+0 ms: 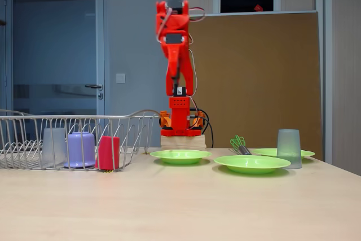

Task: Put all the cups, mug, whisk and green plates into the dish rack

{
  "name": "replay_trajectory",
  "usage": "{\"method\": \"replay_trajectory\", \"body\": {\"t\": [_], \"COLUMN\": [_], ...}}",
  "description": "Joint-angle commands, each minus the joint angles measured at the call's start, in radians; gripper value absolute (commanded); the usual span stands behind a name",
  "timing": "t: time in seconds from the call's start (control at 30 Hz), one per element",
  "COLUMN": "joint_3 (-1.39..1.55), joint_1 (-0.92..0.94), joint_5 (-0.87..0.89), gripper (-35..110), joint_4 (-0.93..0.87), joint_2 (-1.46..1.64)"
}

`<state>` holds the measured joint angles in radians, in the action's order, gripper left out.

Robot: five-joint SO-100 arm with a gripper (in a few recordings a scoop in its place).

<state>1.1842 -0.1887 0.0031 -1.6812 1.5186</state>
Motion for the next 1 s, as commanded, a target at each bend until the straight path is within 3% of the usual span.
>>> {"method": "replay_trajectory", "body": {"t": [0.0, 0.43, 0.97], "joint_3": [0.075, 0.100, -0.337], "joint_1": [-0.146, -0.546, -0.699], "joint_5": [0.167, 0.695, 0.908], "gripper": [29, 32, 36], "joint_4": [0.021, 0.146, 0.144], "joint_2": [0.067, -0.117, -0.540]}}
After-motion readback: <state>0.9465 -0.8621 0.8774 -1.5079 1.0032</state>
